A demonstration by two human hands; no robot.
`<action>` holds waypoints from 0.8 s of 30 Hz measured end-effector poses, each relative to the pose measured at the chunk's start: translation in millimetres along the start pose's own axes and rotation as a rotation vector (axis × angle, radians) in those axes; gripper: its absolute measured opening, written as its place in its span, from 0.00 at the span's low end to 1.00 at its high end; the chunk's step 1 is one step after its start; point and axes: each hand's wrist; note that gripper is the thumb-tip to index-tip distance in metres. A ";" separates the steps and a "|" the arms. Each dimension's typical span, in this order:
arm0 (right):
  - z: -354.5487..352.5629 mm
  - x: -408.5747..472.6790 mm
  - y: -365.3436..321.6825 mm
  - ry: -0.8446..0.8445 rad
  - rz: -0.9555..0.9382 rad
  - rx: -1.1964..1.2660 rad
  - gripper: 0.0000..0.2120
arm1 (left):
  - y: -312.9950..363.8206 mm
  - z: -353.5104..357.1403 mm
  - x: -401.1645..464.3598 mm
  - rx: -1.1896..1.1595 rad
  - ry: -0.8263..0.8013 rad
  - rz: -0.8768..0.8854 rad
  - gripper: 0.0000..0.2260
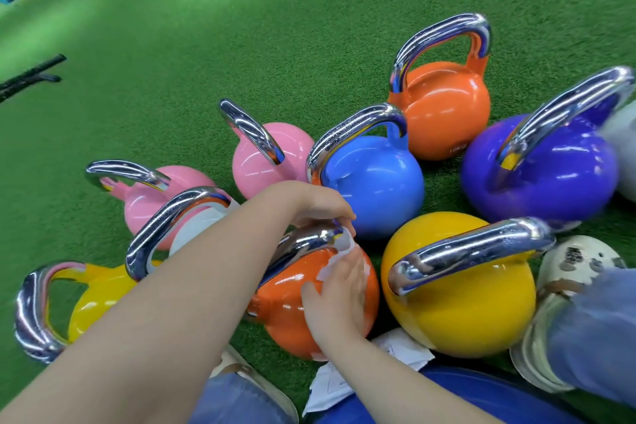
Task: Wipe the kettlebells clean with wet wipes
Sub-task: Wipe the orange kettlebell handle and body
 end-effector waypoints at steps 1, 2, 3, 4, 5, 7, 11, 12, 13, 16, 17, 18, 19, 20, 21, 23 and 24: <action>0.8 0.3 -1.7 0.008 -0.013 -0.004 0.41 | -2.7 -1.8 0.0 -0.034 -0.007 -0.004 0.16; -0.5 1.4 -2.6 0.022 -0.015 0.000 0.40 | -4.2 -3.6 -0.3 -0.060 -0.020 -0.012 0.16; -2.9 4.5 -2.0 0.042 -0.010 0.006 0.37 | -4.5 -4.5 -1.1 -0.079 -0.035 -0.021 0.15; -6.6 10.1 -0.4 0.063 -0.001 0.011 0.33 | -4.0 -5.9 -2.0 -0.090 -0.049 -0.030 0.16; -10.7 17.8 1.3 0.076 0.014 0.010 0.26 | -3.1 -6.8 -2.2 -0.094 -0.056 -0.044 0.16; -18.7 32.1 2.7 0.047 0.051 -0.009 0.17 | -0.3 -8.0 -2.1 -0.084 -0.042 -0.075 0.16; -19.6 42.6 1.0 -0.005 0.082 0.049 0.27 | 4.1 -7.1 -2.2 -0.063 -0.041 -0.087 0.17; -18.3 39.8 0.9 0.015 0.070 0.067 0.25 | 4.0 -6.2 -3.1 -0.043 -0.022 -0.084 0.17; -16.9 36.5 1.2 0.037 0.054 0.093 0.23 | 2.7 -5.1 -4.2 -0.024 0.009 -0.083 0.16; -17.8 25.7 -0.3 0.078 -0.032 0.155 0.26 | -7.4 -3.9 -8.0 -0.034 0.041 -0.032 0.13; -18.6 23.4 -1.2 0.083 -0.060 0.160 0.29 | -10.6 -3.2 -11.4 -0.046 0.022 -0.003 0.14; -18.8 21.2 -1.6 0.084 -0.084 0.160 0.32 | -13.9 -3.2 -15.0 -0.048 -0.005 0.026 0.15; -18.9 18.0 -2.8 0.081 -0.104 0.162 0.33 | -17.0 -3.0 -17.6 -0.049 -0.024 0.054 0.16; -18.9 15.6 -3.7 0.078 -0.113 0.159 0.34 | -19.7 -2.9 -19.6 -0.049 -0.026 0.075 0.17; -18.7 11.7 -5.9 0.076 -0.115 0.148 0.34 | -22.7 -2.4 -23.9 -0.056 -0.012 0.085 0.16; -20.0 4.8 -10.1 0.061 -0.112 0.089 0.36 | -27.5 -2.3 -32.0 -0.094 0.038 0.104 0.14; -21.3 1.7 -12.1 0.045 -0.121 0.060 0.38 | -29.3 -2.4 -37.0 -0.110 0.052 0.132 0.13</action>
Point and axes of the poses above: each hand's wrist, its own x-axis towards the middle knuckle, its own z-axis out of the palm, y = z × x, and after that the axes turned 8 degrees about z, right-handed
